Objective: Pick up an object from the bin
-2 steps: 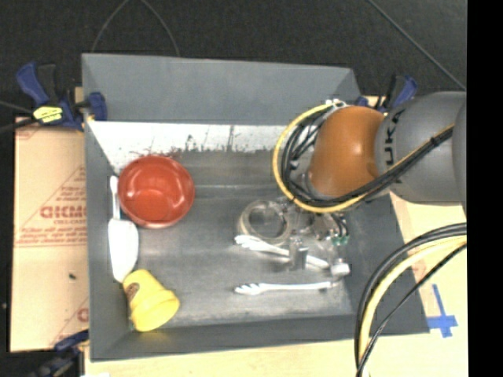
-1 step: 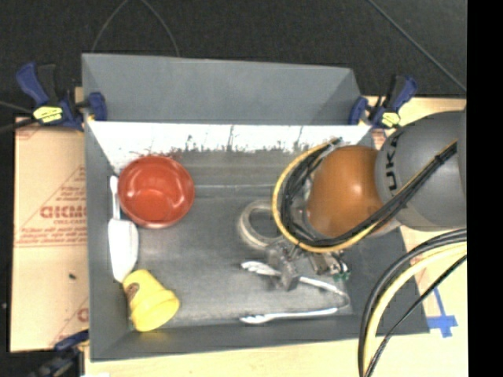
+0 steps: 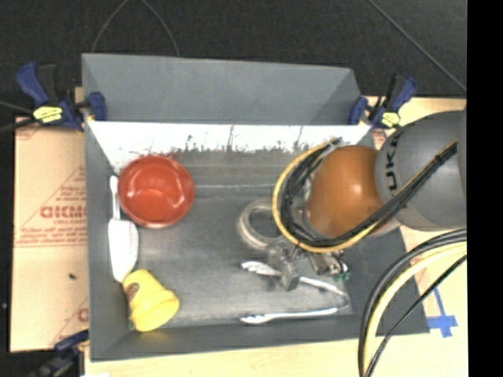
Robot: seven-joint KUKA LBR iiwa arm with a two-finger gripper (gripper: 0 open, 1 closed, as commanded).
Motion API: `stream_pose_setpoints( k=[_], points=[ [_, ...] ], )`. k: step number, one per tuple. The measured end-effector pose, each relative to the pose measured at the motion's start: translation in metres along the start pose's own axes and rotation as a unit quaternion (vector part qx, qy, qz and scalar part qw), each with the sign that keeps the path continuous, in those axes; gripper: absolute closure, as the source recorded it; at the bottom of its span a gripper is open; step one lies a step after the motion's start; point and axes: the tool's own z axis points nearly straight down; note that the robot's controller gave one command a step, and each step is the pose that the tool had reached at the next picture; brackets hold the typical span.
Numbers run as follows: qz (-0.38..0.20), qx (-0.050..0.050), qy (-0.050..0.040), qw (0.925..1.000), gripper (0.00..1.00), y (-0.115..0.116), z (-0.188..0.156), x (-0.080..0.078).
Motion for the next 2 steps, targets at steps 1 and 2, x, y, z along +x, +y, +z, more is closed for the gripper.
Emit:
stream_pose_setpoints(
  k=[1,2],
  points=[
    [-0.014,0.002,-0.0047,0.9999,1.00,-0.009,-0.069,-0.013],
    [-0.016,-0.001,0.0027,0.9999,1.00,-0.004,-0.169,-0.013]
  ],
)
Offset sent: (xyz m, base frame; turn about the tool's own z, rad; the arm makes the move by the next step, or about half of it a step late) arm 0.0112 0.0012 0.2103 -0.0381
